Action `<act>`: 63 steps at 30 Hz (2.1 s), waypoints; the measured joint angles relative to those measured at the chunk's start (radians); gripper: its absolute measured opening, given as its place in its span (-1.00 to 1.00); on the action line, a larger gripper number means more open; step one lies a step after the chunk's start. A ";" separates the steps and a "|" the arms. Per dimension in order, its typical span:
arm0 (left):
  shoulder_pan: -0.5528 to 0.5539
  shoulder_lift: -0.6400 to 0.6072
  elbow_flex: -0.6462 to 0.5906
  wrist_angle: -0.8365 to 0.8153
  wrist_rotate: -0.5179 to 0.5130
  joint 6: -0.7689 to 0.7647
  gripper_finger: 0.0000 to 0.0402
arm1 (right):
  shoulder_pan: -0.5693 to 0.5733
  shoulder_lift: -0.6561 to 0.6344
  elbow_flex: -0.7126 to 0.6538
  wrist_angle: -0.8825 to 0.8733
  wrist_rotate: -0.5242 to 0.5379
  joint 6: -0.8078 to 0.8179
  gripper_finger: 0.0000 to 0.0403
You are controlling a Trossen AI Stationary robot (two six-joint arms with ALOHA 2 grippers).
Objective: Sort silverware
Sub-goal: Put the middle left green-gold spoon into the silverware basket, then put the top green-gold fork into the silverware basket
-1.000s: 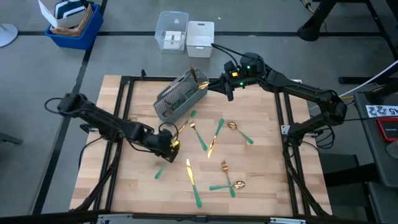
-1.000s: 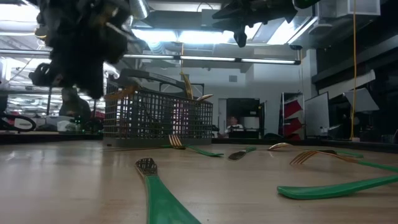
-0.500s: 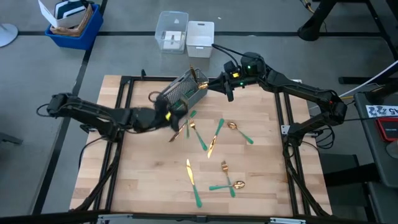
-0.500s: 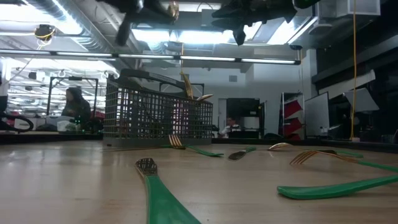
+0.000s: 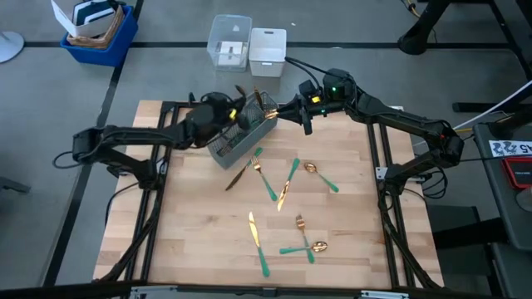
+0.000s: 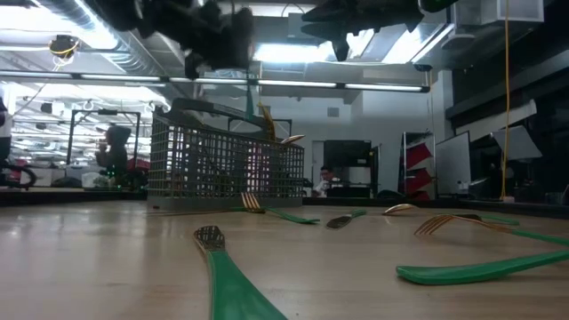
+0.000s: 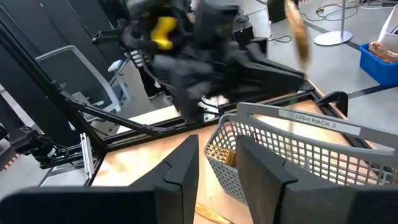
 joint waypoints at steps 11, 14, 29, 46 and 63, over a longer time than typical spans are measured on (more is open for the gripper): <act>0.047 0.210 0.000 0.136 0.008 0.105 -0.93 | 0.000 0.000 0.000 -0.001 0.000 -0.006 -0.45; 0.035 0.238 0.000 0.136 0.011 0.106 -0.93 | 0.000 0.000 0.000 -0.005 0.000 -0.013 -0.45; 0.008 0.250 0.000 0.099 0.010 0.138 -0.51 | 0.000 0.000 0.000 -0.031 0.000 -0.013 -0.45; -0.109 0.185 -0.001 0.100 0.011 -0.053 -0.38 | 0.100 0.000 0.000 -0.272 0.102 -0.014 -0.45; -0.273 -0.172 0.000 -0.150 0.010 0.015 -0.38 | 0.332 0.125 -0.002 -0.363 0.550 0.316 -0.45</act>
